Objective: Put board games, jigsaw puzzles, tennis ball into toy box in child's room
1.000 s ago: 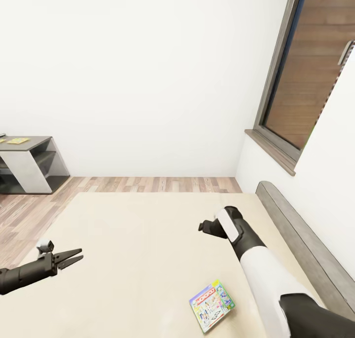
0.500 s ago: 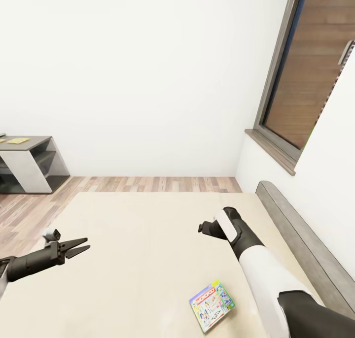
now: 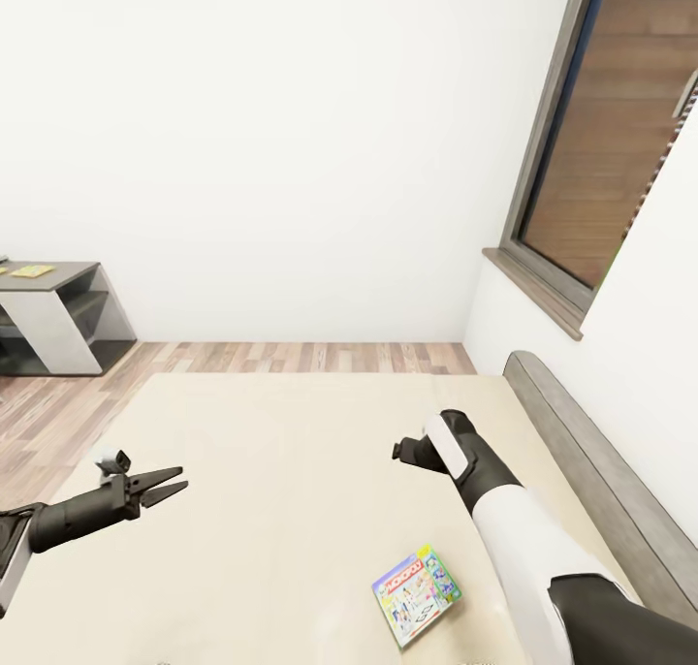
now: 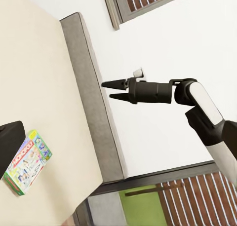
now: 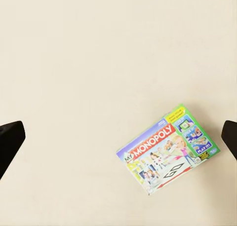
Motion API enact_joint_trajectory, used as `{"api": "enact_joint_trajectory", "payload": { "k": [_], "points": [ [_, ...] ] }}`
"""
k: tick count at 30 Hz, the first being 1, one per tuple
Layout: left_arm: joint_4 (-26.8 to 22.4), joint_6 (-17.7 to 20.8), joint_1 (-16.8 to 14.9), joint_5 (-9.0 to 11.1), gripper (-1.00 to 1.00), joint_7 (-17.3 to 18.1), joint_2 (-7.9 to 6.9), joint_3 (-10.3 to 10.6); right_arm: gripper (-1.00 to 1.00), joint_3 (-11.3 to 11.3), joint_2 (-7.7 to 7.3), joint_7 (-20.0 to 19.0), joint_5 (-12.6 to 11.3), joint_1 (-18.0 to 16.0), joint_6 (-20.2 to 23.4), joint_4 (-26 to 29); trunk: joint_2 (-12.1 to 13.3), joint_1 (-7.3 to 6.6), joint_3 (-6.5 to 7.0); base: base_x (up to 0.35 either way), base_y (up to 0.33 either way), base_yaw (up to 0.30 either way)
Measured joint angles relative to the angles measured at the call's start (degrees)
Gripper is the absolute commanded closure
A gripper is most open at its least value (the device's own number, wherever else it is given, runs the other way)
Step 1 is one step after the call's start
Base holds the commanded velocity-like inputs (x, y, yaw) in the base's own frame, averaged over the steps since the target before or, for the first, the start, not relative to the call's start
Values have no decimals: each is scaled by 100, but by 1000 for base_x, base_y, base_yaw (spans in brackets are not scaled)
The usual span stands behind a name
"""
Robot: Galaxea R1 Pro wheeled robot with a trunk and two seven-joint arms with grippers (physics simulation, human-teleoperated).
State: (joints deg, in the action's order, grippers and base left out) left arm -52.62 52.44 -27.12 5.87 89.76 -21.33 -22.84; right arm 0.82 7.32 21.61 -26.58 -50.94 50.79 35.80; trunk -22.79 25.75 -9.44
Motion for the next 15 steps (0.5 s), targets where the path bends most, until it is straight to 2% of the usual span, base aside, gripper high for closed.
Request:
{"api": "enact_joint_trajectory", "payload": {
  "k": [15],
  "points": [
    [-1,-5,0,-19,-100,0,23,-1,-100,5,-72,-9,1,10,-25,-40,0,0,-135,0,0,0]
  ]
}}
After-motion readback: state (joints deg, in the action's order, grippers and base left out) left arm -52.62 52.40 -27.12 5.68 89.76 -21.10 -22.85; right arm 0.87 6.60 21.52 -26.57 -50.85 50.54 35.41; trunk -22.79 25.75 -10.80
